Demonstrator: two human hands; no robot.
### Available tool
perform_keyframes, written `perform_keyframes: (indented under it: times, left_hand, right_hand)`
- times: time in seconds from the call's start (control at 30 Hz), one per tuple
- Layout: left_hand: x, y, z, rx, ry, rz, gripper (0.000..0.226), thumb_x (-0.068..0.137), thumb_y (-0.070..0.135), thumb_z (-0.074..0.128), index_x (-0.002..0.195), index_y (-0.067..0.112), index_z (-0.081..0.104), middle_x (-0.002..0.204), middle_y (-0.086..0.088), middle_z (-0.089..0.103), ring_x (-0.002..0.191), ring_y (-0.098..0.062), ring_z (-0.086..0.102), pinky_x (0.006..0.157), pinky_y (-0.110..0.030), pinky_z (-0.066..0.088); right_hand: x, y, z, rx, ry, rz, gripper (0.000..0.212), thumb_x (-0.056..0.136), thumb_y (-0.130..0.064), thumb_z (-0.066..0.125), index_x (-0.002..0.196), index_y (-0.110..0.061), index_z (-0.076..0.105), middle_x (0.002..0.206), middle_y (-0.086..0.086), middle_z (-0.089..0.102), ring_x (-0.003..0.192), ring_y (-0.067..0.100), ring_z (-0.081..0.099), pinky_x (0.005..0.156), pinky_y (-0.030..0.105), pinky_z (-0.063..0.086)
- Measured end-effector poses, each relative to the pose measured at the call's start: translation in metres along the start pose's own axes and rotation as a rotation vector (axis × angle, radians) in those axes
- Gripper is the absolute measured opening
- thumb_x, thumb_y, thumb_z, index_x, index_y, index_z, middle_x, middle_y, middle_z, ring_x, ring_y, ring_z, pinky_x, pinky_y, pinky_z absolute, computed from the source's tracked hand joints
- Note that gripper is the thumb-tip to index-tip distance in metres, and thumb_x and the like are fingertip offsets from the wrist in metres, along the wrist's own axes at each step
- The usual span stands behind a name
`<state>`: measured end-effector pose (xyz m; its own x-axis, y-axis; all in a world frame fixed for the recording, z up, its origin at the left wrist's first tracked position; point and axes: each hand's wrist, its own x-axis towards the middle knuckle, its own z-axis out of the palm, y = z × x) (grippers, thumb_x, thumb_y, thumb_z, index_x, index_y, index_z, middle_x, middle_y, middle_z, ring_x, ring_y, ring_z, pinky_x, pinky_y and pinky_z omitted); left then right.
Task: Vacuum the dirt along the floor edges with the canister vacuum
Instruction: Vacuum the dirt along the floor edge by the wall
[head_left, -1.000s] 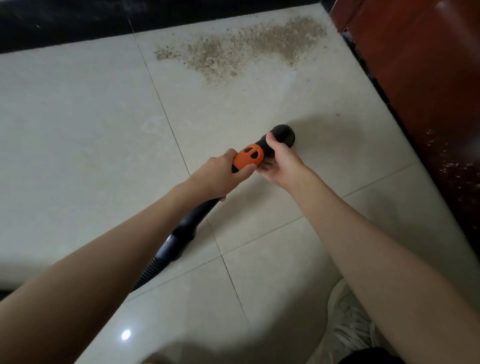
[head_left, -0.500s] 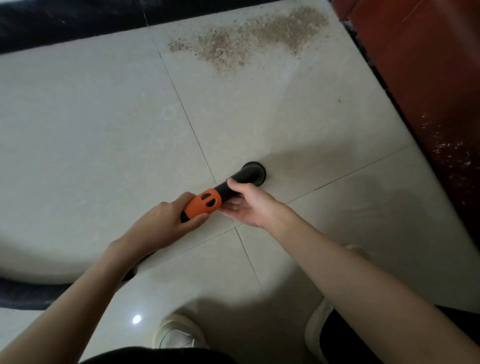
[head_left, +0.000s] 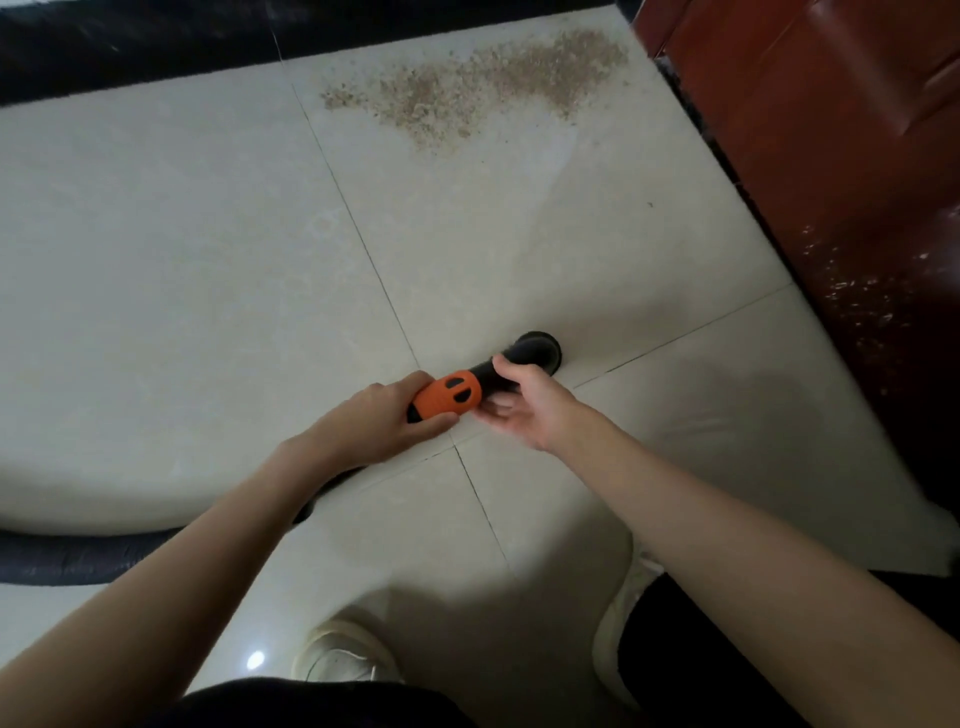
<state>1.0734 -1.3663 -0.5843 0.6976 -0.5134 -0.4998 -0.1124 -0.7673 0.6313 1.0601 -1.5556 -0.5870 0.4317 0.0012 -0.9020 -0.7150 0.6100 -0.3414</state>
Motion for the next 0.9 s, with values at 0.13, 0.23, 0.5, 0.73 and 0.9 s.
perform_keyframes:
  times: [0.13, 0.23, 0.5, 0.73, 0.9]
  left_hand:
    - [0.038, 0.041, 0.012, 0.052, 0.031, 0.081, 0.043, 0.091, 0.053, 0.051, 0.116, 0.017, 0.047, 0.072, 0.001, 0.053, 0.065, -0.02, 0.053, 0.061, -0.03, 0.04]
    - [0.058, 0.062, 0.021, 0.065, 0.042, 0.106, 0.044, 0.093, 0.051, 0.05, 0.116, 0.014, 0.047, 0.08, -0.003, 0.055, 0.074, -0.025, 0.054, 0.066, -0.033, 0.043]
    - [0.093, 0.076, 0.029, -0.055, 0.133, 0.067, 0.038, 0.092, 0.051, 0.052, 0.104, 0.016, 0.048, 0.075, 0.0, 0.054, 0.068, -0.021, 0.054, 0.06, -0.031, 0.041]
    - [0.114, 0.065, -0.003, -0.2, 0.226, -0.029, 0.031, 0.094, 0.045, 0.052, 0.098, 0.015, 0.048, 0.076, -0.005, 0.059, 0.06, -0.019, 0.055, 0.063, -0.031, 0.047]
    - [0.121, 0.053, -0.041, -0.464, 0.363, -0.144, 0.029, 0.095, 0.041, 0.051, 0.097, 0.012, 0.049, 0.07, -0.003, 0.058, 0.049, -0.016, 0.056, 0.048, -0.021, 0.043]
  right_hand:
    - [-0.001, -0.035, -0.031, 0.053, 0.098, -0.102, 0.027, 0.099, -0.016, 0.058, 0.12, -0.001, 0.051, 0.112, 0.024, 0.065, 0.087, 0.029, 0.064, 0.082, 0.042, 0.052]
    - [0.003, -0.065, -0.052, 0.075, 0.197, -0.178, 0.035, 0.101, -0.019, 0.054, 0.131, -0.002, 0.048, 0.13, 0.025, 0.057, 0.106, 0.031, 0.06, 0.088, 0.042, 0.047]
    - [0.026, -0.122, -0.065, 0.044, 0.26, -0.284, 0.042, 0.102, -0.027, 0.052, 0.135, -0.002, 0.045, 0.127, 0.023, 0.06, 0.089, 0.026, 0.061, 0.078, 0.039, 0.05]
    - [0.05, -0.148, -0.016, -0.119, 0.144, -0.306, 0.039, 0.105, -0.027, 0.044, 0.134, 0.0, 0.049, 0.13, 0.021, 0.061, 0.113, 0.029, 0.061, 0.062, 0.029, 0.051]
    - [0.052, -0.15, 0.039, -0.448, 0.03, -0.277, 0.028, 0.106, -0.021, 0.042, 0.095, -0.001, 0.058, 0.083, 0.018, 0.063, 0.075, 0.025, 0.063, 0.064, 0.028, 0.052]
